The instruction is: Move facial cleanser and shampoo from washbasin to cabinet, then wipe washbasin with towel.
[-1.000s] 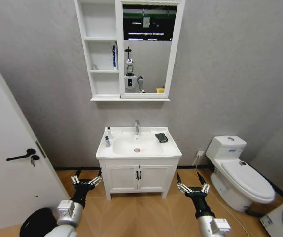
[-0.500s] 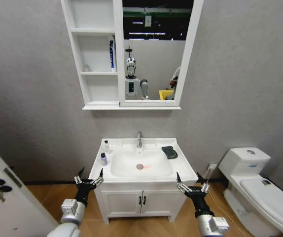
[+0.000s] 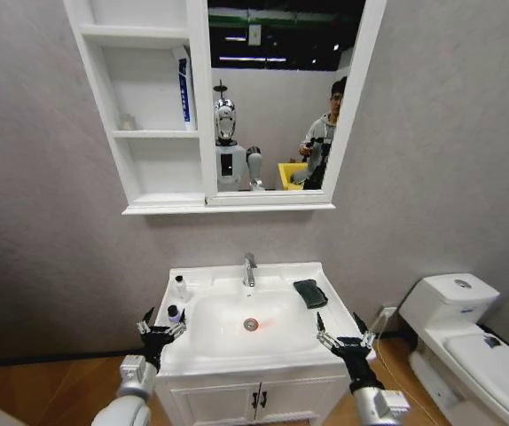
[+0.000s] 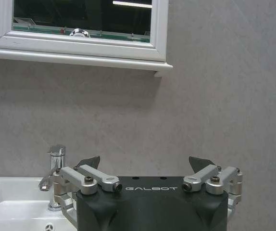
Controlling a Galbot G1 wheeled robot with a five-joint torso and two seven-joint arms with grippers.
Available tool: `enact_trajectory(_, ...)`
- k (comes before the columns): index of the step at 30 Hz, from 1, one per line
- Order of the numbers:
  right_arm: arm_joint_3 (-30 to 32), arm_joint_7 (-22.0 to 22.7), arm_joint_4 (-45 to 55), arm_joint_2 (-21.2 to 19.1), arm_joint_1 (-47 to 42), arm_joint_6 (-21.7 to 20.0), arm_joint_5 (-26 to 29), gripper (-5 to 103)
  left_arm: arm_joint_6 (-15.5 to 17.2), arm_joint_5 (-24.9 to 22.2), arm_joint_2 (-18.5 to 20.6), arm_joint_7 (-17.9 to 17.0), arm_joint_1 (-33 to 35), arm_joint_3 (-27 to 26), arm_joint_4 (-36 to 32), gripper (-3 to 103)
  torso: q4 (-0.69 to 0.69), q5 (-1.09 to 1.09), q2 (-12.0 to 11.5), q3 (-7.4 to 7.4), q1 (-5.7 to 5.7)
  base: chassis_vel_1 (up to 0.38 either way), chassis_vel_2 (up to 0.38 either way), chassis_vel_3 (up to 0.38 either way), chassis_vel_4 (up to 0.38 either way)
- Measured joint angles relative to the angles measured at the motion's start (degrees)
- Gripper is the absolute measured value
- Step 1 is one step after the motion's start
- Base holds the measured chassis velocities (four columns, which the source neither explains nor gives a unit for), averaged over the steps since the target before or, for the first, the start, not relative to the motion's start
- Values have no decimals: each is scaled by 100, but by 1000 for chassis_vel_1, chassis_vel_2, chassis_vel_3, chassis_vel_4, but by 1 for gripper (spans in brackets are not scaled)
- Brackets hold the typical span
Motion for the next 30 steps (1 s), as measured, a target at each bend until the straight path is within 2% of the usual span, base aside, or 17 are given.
enact_trajectory(5,27,4,-72,-10,-12,60,-10,100,-50,8,-11,-24,-222,29,434,98,-4,1,-2,2,7,17,-12,-6,14)
enact_trajectory(20,97,23,-123,-42,-34,64,-13,100,-109,-25,-6,-15,-963,107,1567,97,-3,0,-4,3,10,0,0,0,0)
enact_trajectory(23,113,25,-140,-43,-31,65,-15,100,-136,-61,-26,8,-1036,101,1709,92,-2,0,-4,3,10,0,0,0,0)
enact_trajectory(25,120,29,-160,-44,-31,69,-18,100,-152,-71,-39,14,-1111,81,1835,81,-3,1,-4,3,10,0,0,0,0)
enact_trajectory(26,120,29,-160,-44,-31,69,-18,100,-152,-71,-39,14,-1111,81,1835,81,-3,1,-4,3,10,0,0,0,0)
enact_trajectory(27,123,30,-168,-46,-30,71,-22,100,-153,-75,-40,23,-1147,72,1897,76,-3,1,-4,3,10,0,0,0,0)
enact_trajectory(28,123,30,-168,-46,-30,71,-22,100,-153,-75,-40,23,-1147,72,1897,76,-3,1,-4,3,10,0,0,0,0)
enact_trajectory(30,128,33,-171,-46,-29,73,-26,100,-158,-78,-40,40,-1171,70,1954,65,-3,0,-4,2,9,0,0,0,0)
